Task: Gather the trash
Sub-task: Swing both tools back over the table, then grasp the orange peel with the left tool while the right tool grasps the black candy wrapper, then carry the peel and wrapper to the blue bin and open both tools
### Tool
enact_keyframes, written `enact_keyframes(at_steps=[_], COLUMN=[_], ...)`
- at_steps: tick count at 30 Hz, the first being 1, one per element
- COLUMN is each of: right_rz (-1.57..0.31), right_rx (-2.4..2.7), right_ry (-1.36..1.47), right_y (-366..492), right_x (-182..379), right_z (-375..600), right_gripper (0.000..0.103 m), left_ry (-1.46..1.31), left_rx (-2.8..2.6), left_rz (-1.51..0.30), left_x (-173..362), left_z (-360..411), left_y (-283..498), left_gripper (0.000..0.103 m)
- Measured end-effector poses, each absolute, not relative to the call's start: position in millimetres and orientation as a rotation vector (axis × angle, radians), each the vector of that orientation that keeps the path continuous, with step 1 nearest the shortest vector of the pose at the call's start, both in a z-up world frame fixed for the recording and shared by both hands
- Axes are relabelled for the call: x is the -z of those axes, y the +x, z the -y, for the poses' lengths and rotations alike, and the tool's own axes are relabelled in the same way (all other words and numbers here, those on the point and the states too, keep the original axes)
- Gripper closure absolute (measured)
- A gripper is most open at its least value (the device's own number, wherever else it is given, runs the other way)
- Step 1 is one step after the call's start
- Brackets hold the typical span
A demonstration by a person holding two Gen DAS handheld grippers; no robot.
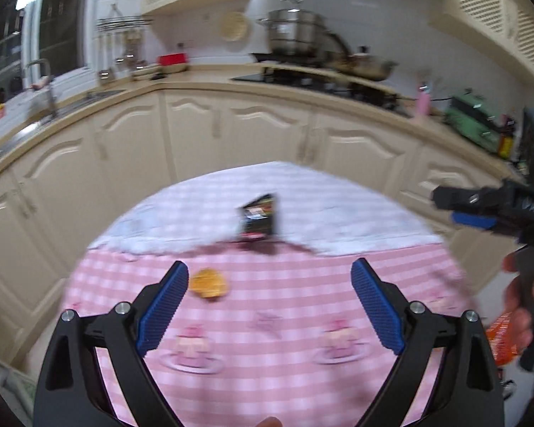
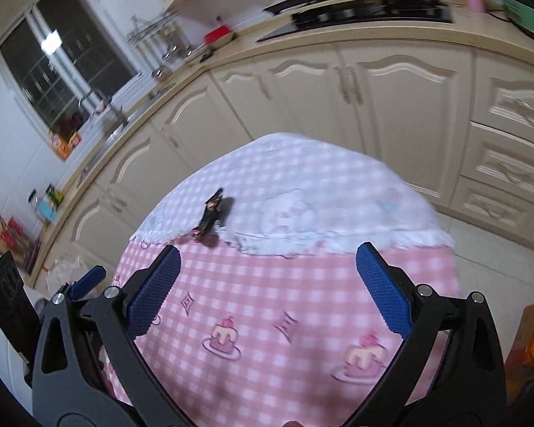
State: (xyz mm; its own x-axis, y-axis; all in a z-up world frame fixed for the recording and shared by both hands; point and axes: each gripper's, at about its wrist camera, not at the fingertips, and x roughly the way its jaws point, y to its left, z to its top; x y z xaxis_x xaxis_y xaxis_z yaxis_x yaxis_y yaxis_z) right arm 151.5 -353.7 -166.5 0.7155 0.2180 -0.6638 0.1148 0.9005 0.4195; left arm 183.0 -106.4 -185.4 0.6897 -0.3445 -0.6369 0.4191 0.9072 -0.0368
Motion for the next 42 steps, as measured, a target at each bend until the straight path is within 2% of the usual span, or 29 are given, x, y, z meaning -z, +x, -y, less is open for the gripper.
enact_keyframes(at_steps=[6, 15, 16, 18, 19, 20, 22, 23, 25, 31, 42], right_rz=[-0.854, -0.947, -0.952, -0.976, -0.996, -1.018, -1.003, -1.009, -1.009, -0.937, -0.729], right_rx=[-0.097, -0.146, -0.15, -0.143, -0.141, -0.14, -0.115, -0.134, -0.171, -0.189, -0.135], right_ry=[0.394, 0.313, 0.309, 0.292, 0.282, 0.271, 0.208, 0.201, 0.213, 0.328, 0.455], right_y=[203, 280, 286, 302, 312, 319, 323, 324, 320, 283, 162], right_x=[184, 222, 225, 234, 240, 246, 247, 247, 245, 232, 172], right_z=[322, 273, 270, 262, 256, 251, 242, 239, 238, 275, 364], right_gripper=[0.006, 0.008, 0.01, 0.023, 0.027, 0.038, 0.051, 0.07, 0.082, 0.09, 0.09], left_ry=[0.166, 0.198, 0.198, 0.195, 0.193, 0.191, 0.188, 0.185, 0.198, 0.129, 0.08], left_rx=[0.344, 0.373, 0.373, 0.38, 0.382, 0.386, 0.383, 0.394, 0.404, 0.418, 0.515], left_rz=[-0.74, -0.82, -0.82, -0.829, -0.836, -0.86, -0.886, -0.879, -0.873, -0.867, -0.753], left_x=[220, 261, 262, 265, 266, 269, 273, 272, 271, 265, 210], left_z=[83, 90, 90, 92, 94, 95, 96, 95, 95, 84, 111], left_y=[215, 253, 254, 260, 262, 265, 269, 268, 264, 250, 193], left_gripper=[0.012, 0.013, 0.013, 0.014, 0.024, 0.037, 0.047, 0.06, 0.064, 0.064, 0.064])
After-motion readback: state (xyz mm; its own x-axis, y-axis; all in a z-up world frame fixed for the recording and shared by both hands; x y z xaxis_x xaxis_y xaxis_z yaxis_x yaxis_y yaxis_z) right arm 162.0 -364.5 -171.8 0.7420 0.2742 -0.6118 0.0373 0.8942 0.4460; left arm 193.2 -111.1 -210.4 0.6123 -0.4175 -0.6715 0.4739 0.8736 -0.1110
